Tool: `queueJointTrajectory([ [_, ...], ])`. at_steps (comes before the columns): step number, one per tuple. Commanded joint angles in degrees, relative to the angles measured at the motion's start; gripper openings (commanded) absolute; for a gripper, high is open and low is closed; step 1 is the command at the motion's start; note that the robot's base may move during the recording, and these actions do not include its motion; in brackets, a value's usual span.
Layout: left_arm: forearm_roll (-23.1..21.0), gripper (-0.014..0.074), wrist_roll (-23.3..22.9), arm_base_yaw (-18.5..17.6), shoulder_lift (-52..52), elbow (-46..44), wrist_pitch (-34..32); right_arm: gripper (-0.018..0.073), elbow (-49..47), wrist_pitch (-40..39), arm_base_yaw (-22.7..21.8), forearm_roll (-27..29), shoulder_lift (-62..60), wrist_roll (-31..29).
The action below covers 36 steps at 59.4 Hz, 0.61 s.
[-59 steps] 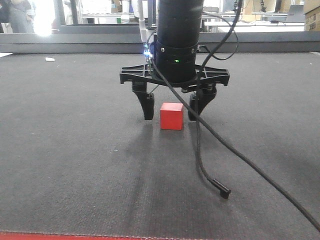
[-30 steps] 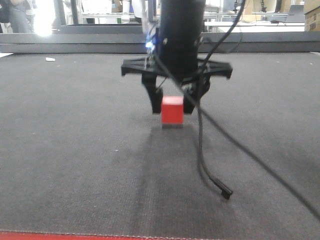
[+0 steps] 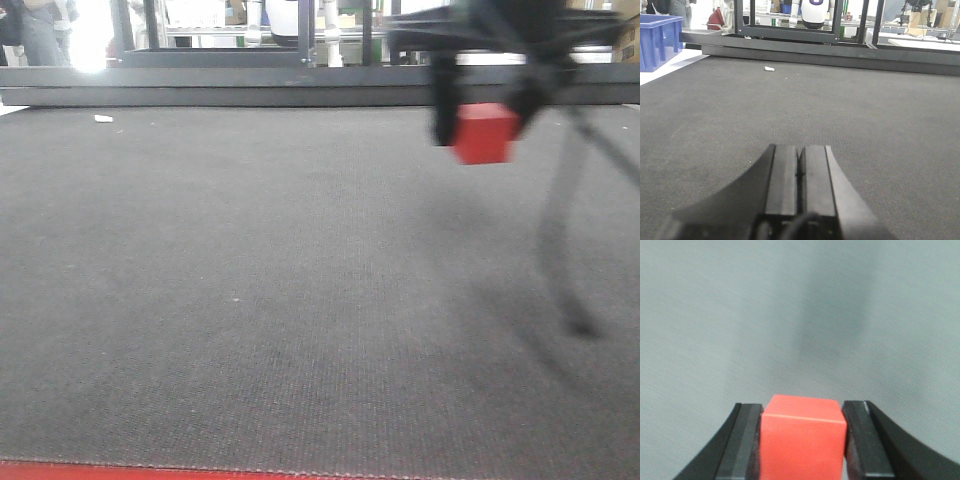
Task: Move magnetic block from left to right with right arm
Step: 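Lift the red cube with the right gripper and raise it away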
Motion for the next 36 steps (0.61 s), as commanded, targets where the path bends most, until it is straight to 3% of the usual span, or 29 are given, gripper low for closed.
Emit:
queueJointTrajectory([
  [1, 0.0, -0.0116, -0.25, -0.34, -0.8, 0.53, -5.09, 0.0204, 5.05, -4.74, -3.0, 0.41, -8.9, -3.19],
  [14, 0.0, -0.0116, -0.25, -0.34, -0.8, 0.53, -5.09, 0.0204, 20.21, -10.2, -7.43, 3.43, -22.53, -8.75],
  [36, 0.0, -0.0116, -0.25, -0.34, -0.8, 0.53, -5.09, 0.0204, 39.06, -14.54, -7.32, 3.93, -47.36, -10.92],
])
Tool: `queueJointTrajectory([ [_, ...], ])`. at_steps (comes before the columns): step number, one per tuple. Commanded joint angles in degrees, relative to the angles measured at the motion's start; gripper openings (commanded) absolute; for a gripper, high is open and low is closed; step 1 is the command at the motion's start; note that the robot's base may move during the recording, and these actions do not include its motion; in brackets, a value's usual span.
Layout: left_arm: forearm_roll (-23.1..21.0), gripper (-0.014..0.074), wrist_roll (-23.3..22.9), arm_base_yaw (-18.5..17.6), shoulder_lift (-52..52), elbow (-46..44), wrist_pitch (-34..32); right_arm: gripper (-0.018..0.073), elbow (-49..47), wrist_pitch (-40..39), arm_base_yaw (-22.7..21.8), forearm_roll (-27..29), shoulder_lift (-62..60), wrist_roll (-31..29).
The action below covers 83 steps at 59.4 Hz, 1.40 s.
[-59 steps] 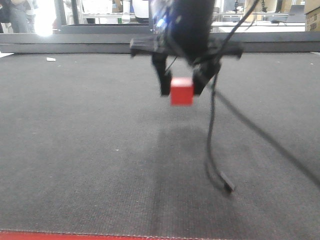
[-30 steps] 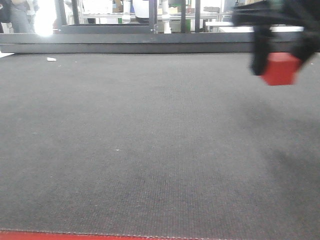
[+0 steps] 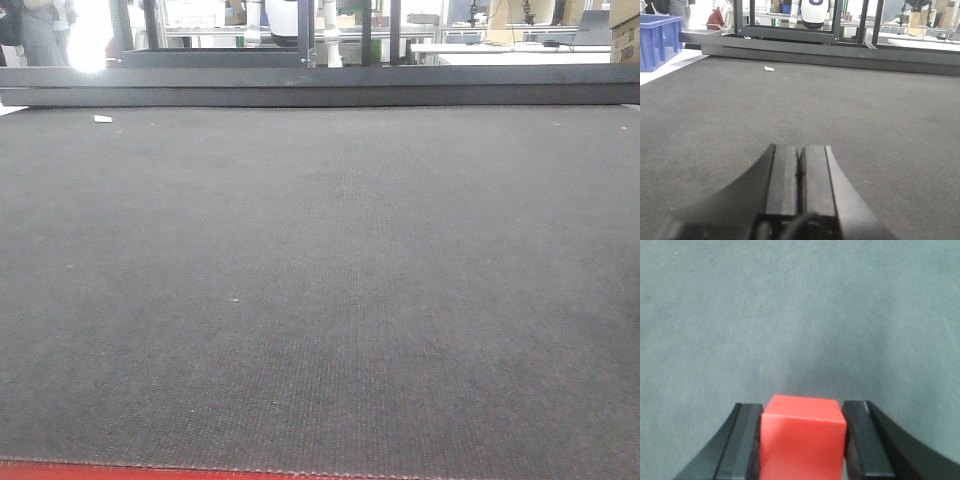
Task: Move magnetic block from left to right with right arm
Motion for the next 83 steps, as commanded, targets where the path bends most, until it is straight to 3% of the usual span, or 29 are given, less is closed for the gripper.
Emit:
queueJointTrajectory([
  [1, 0.0, -0.0116, -0.25, -0.34, -0.8, 0.53, -5.09, 0.0204, 1.91, -4.69, -0.04, -0.06, -7.64, -0.74],
  [18, 0.0, -0.0116, -0.25, -0.34, -0.8, 0.53, -5.09, 0.0204, 5.35, -4.11, -0.04, -0.12, -28.77, -3.15],
  [38, 0.0, -0.0116, -0.25, -0.34, -0.8, 0.53, -5.09, 0.0204, 5.35, -5.85, -0.04, -0.67, -44.44, -4.15],
  [83, 0.0, -0.0116, -0.25, -0.34, -0.8, 0.53, -5.09, 0.0204, 5.35, -6.0, -0.04, -2.81, -46.77, -4.15],
])
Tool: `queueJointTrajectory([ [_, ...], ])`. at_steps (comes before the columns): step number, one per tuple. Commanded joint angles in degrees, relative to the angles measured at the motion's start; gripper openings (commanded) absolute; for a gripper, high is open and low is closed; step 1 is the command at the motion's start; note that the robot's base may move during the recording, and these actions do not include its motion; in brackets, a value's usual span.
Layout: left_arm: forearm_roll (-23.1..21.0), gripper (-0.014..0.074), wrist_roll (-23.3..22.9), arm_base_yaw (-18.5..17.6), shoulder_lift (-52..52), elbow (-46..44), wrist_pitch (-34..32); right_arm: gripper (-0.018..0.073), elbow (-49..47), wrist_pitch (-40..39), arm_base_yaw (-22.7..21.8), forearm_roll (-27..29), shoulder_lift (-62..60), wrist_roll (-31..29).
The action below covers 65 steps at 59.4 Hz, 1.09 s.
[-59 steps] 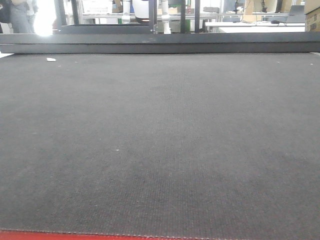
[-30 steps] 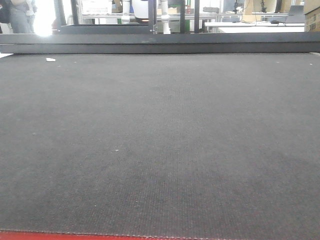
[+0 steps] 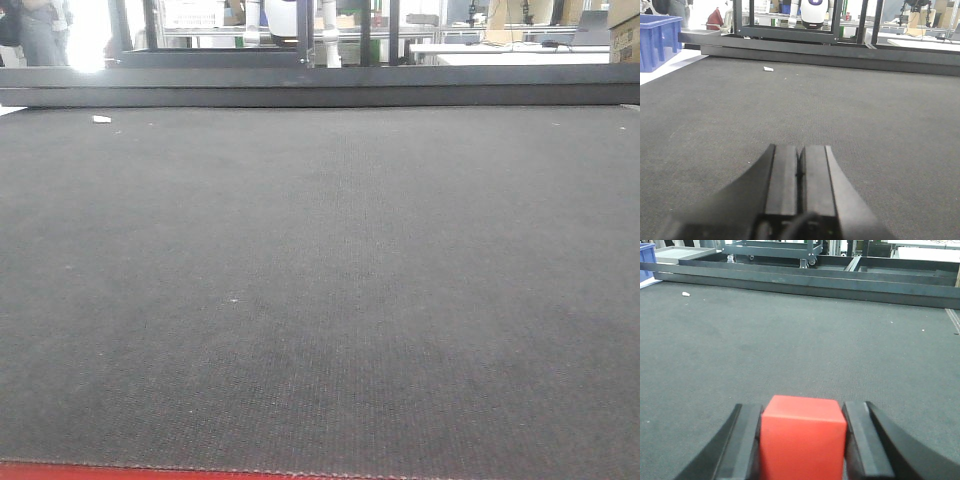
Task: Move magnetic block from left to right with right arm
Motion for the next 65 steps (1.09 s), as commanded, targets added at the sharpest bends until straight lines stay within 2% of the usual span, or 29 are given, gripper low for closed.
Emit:
queueJointTrajectory([
  [1, 0.0, -0.0116, -0.25, -0.34, -0.8, 0.53, -5.09, 0.0204, -1.39, -5.2, -0.04, -0.99, 0.82, -0.51],
  [65, 0.0, -0.0116, -0.25, -0.22, -0.8, 0.53, -5.09, 0.0204, -1.39, -5.21, -0.04, -0.99, 0.88, -0.51],
])
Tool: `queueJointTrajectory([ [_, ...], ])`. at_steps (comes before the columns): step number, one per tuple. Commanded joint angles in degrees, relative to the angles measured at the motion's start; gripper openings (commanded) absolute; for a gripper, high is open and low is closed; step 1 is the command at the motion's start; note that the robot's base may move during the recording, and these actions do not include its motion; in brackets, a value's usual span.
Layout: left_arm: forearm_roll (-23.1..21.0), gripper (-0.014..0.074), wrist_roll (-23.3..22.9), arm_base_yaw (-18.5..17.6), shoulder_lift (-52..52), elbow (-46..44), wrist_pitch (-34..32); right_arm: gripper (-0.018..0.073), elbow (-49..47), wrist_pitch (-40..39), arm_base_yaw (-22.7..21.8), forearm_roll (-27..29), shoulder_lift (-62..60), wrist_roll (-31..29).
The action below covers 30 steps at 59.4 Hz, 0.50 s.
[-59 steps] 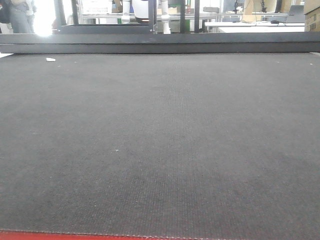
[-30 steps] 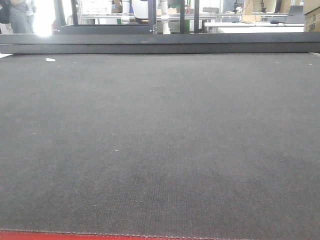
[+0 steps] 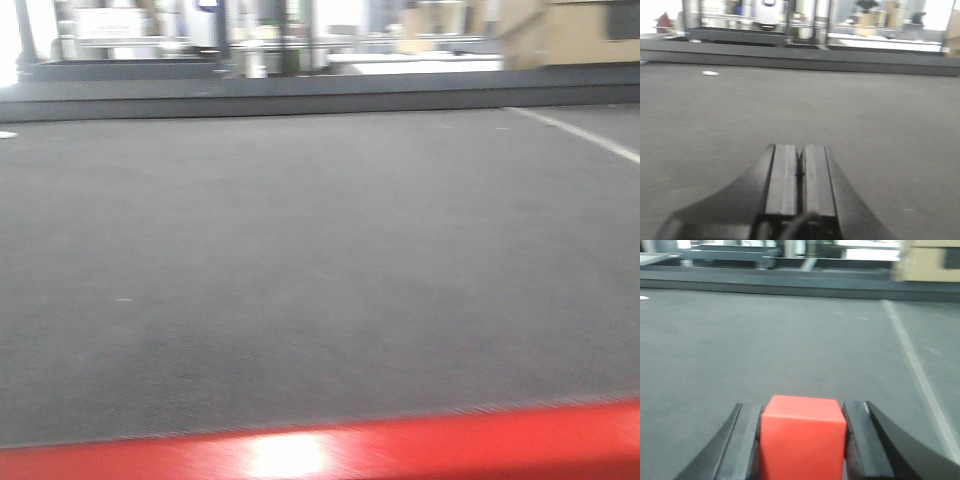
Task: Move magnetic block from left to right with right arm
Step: 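Drive the base away from the first table holding the cube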
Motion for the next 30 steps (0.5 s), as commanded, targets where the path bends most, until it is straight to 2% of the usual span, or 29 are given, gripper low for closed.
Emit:
queueJointTrajectory([
  [1, 0.0, -0.0116, -0.25, -0.22, -0.8, 0.53, -5.09, 0.0204, -1.39, -5.21, -0.04, -0.99, 0.88, -0.43],
  [30, 0.0, -0.0116, -0.25, -0.22, -0.8, 0.53, -5.09, 0.0204, -1.39, -5.21, -0.04, -0.99, 0.88, -0.43],
])
